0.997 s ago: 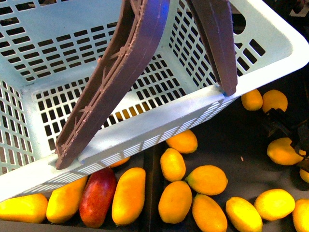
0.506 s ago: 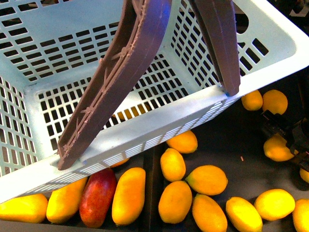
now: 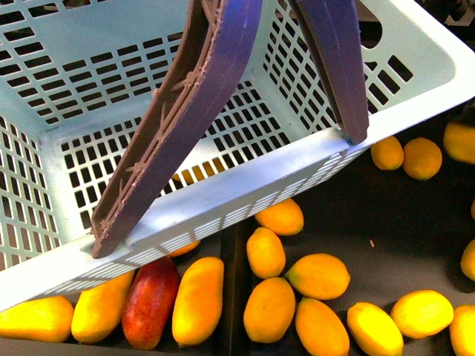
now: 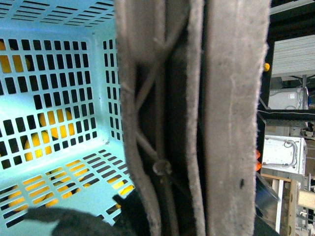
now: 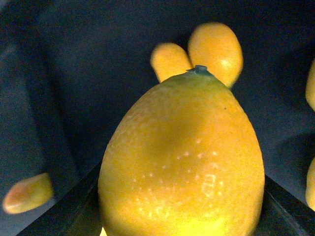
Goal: Pick lemon and mango into basket
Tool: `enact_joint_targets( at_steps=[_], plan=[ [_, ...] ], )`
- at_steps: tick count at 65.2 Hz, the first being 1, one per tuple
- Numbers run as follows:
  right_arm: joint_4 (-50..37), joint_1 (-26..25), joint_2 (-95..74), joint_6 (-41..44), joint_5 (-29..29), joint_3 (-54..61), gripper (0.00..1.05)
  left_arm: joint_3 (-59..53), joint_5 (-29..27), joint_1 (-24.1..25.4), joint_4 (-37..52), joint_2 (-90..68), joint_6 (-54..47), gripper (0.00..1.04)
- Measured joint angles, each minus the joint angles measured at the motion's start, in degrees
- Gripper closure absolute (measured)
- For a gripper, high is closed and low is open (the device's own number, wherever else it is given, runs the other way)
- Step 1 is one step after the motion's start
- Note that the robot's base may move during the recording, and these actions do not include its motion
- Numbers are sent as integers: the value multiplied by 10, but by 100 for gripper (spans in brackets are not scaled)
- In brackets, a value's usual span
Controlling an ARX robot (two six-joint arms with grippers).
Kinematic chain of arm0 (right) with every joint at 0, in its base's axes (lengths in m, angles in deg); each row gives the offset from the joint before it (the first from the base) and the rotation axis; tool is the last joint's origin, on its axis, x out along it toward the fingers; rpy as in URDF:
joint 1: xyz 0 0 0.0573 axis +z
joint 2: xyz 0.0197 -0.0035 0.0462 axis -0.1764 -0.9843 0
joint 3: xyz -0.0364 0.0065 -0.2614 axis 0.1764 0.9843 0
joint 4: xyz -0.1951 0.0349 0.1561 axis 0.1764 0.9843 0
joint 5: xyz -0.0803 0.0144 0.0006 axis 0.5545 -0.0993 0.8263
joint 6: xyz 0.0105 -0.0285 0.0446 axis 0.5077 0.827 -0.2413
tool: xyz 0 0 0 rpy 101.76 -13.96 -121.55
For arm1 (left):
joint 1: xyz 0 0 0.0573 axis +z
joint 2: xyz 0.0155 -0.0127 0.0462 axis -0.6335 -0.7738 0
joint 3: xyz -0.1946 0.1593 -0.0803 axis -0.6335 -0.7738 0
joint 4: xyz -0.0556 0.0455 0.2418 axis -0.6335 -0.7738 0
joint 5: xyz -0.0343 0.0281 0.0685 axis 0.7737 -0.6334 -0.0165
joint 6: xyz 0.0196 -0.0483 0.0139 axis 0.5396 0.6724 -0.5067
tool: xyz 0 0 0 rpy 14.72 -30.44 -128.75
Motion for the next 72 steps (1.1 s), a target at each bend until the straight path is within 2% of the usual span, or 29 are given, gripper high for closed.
enact_joint_targets(
  at_steps=[13,19,31,37,41,56,69,72],
  plan=[
    [7,14,182,44,-17,30,39,0,0,0,0,0,0,91],
    [14,43,257,55,-25,33,39,0,0,0,0,0,0,91],
    [14,135,316,55,-19,35,39,0,0,0,0,0,0,91],
    [10,210,308,53,1,37,39,0,0,0,0,0,0,91],
    [7,240,297,53,10,37,39,0,0,0,0,0,0,91],
    [7,301,264,49,20,45,39,0,0,0,0,0,0,91],
    [13,310,250,49,29,47,9,0,0,0,0,0,0,91],
    [15,304,250,48,31,46,7,0,0,0,0,0,0,91]
  ],
)
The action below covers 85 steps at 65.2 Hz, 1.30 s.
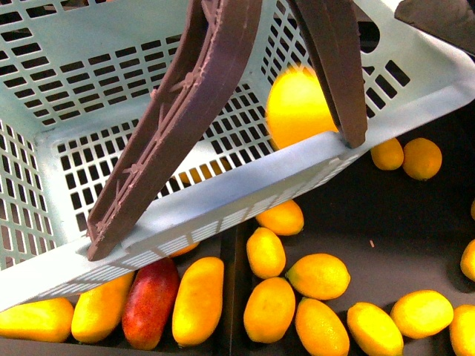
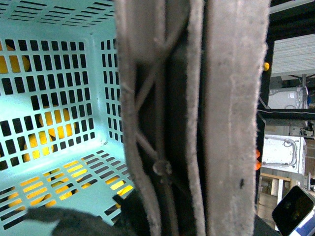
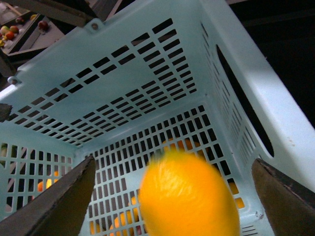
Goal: Pick lemon and mango into basket
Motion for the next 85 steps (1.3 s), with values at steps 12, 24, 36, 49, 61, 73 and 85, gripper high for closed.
enact_joint_targets(
  at_steps=[12,24,36,49,61,73,85],
  plan=[
    [40,-98,35,7,26,-11,9,0,-7,2,-1,-1,-2,91],
    [-53,-236,102,117,15,22,22,0,0,2,-1,-2,-3,91],
    [-151,-276,182,219,-2,139,53,0,-2,1,0,-2,-3,91],
    [-160,-276,229,238,-3,213,86,0,-2,1,-1,-3,-2,91],
    [-160,-276,283,246,-3,260,103,0,0,1,-1,-4,-2,91],
    [-142,-276,333,246,-3,293,103,0,-1,1,-1,-4,-2,91],
    [-108,-276,395,246,-3,322,103,0,0,1,-1,-4,-2,91]
  ],
)
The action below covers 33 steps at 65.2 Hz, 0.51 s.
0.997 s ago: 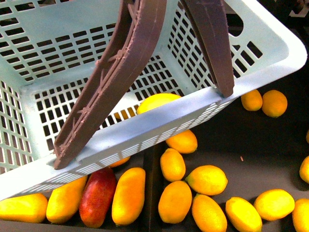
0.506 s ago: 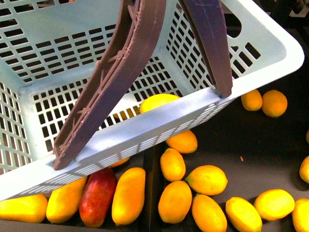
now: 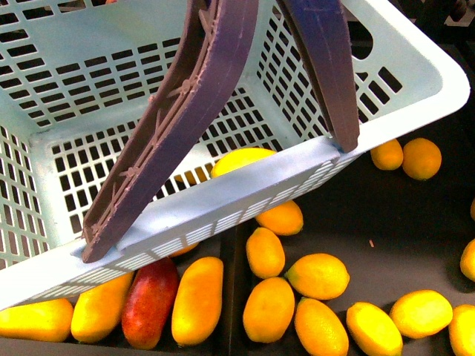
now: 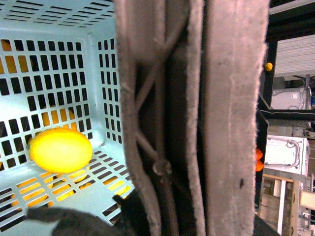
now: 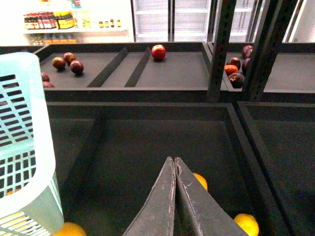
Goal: Pick lemon and mango into basket
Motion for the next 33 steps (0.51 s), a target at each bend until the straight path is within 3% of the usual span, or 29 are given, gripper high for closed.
enact_joint_targets(
  at_steps=[7,26,33],
  plan=[
    [16,0,25,1,0,8,99,0,0,0,0,0,0,91],
    [17,0,32,1,0,10,50,0,0,0,0,0,0,91],
    [17,0,32,1,0,10,25,0,0,0,0,0,0,91]
  ],
)
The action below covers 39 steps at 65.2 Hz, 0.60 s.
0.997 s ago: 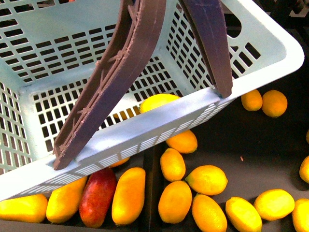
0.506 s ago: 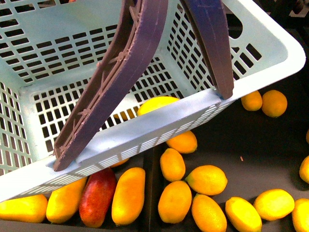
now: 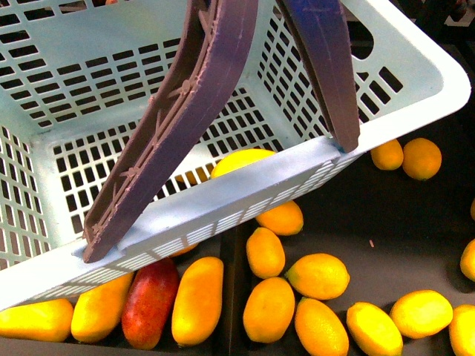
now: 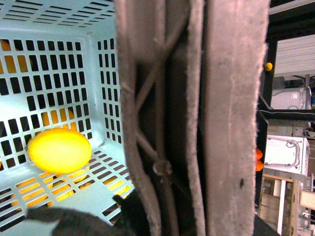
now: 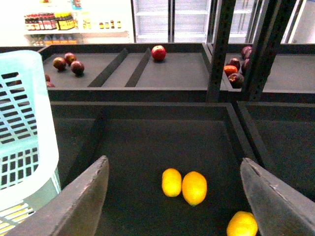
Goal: Pick lemon and mango into basket
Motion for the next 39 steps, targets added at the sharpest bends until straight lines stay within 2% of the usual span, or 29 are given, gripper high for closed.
enact_joint_targets(
  at_steps=[6,17,39],
  plan=[
    [0,0,0,0,1,0,7,0,0,-1,0,0,0,91],
    [0,0,1,0,0,0,9,0,14,-6,0,-1,4,91],
    [0,-1,2,0,0,2,9,1,-4,-2,0,-2,1,91]
  ],
)
